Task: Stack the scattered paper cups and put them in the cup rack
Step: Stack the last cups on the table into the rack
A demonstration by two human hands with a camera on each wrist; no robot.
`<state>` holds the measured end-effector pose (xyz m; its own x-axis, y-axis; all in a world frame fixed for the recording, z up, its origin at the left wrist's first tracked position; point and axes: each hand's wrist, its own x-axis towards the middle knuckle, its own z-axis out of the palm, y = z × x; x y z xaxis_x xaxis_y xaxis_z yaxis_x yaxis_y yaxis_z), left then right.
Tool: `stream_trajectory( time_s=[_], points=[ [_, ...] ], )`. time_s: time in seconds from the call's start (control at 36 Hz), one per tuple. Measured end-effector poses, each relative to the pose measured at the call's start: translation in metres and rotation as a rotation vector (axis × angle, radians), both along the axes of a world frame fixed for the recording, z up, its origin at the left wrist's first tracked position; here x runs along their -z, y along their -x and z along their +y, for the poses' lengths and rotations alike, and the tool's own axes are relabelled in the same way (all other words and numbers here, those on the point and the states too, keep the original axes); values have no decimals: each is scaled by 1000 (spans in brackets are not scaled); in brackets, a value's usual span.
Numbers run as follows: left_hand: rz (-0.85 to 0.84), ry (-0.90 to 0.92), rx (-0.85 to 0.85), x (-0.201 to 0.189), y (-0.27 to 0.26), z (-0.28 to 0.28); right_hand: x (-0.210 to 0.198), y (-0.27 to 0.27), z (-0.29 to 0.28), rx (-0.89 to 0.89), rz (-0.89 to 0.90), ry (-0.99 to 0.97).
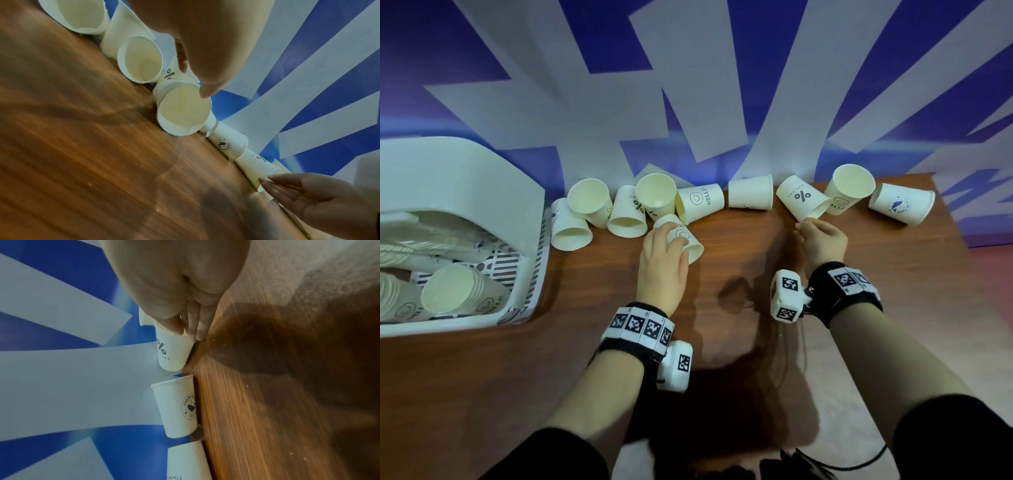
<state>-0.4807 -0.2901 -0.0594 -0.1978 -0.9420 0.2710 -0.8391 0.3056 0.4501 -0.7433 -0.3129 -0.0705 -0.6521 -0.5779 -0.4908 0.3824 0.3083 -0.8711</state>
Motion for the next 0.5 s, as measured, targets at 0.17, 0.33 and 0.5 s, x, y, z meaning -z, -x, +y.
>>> stream_trajectory(
  time_s=[0.17,0.33,0.5],
  points=[
    [-32,-70,8,2,-1,1,7,-2,3,-48,116,-119],
    [-12,-92,-1,5,-5,0,-3,-8,1,-90,217,-155],
    [69,-15,4,6,-10,1,-9,-13,3,-102,292,-158]
  ],
)
